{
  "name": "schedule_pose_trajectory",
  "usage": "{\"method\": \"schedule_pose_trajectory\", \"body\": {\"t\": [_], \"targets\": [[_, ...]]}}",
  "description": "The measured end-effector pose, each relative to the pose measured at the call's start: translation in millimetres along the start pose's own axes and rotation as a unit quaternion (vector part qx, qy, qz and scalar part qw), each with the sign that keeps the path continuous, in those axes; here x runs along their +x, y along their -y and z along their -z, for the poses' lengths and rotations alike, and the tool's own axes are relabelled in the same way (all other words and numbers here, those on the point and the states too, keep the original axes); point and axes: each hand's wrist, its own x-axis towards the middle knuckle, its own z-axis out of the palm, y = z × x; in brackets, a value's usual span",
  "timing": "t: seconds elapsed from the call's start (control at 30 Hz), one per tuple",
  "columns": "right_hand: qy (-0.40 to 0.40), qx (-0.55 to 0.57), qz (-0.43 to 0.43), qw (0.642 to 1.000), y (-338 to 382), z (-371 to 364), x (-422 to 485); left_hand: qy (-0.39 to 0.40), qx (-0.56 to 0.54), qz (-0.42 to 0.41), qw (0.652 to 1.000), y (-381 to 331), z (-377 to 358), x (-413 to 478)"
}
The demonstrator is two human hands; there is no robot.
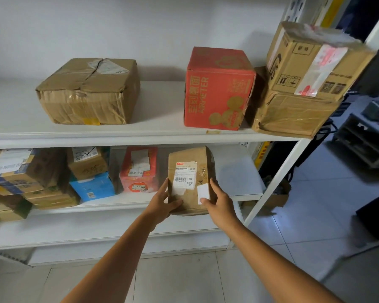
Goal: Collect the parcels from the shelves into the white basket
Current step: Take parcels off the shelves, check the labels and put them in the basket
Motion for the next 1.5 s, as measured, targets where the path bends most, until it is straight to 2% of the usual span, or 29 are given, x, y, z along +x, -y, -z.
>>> {"method": "schedule_pose_trajectory", "body": {"t": [0.13, 0.33, 0.73, 1.03, 1.17, 1.27, 1.37, 1.5], "targets": [[0.003, 0.079, -0.031, 0.996, -30, 35, 24, 0.017, -0.005, -0.004, 1.000, -5, -29, 23], [-0.074, 0.141, -0.065, 0.985, -90, 69, 71, 0.040, -0.014, -0.027, 0.999, -4, -89, 92], [-0.140, 0.120, -0.118, 0.976, -174, 122, 150, 0.073, 0.024, -0.022, 0.997, 19, -172, 207], [-0.119, 0.065, -0.154, 0.979, -187, 138, 171, 0.104, 0.056, -0.042, 0.992, 23, -186, 224], [-0.073, -0.033, -0.141, 0.987, -173, 147, 164, 0.063, 0.169, -0.034, 0.983, 21, -183, 214], [-0.067, -0.119, -0.133, 0.982, -158, 153, 150, 0.034, 0.277, -0.015, 0.960, 16, -165, 189], [-0.061, -0.182, -0.102, 0.976, -129, 148, 126, -0.013, 0.335, -0.010, 0.942, 7, -123, 150], [-0.025, -0.212, -0.028, 0.977, -89, 119, 103, -0.084, 0.396, 0.001, 0.914, -4, -61, 91]]}}
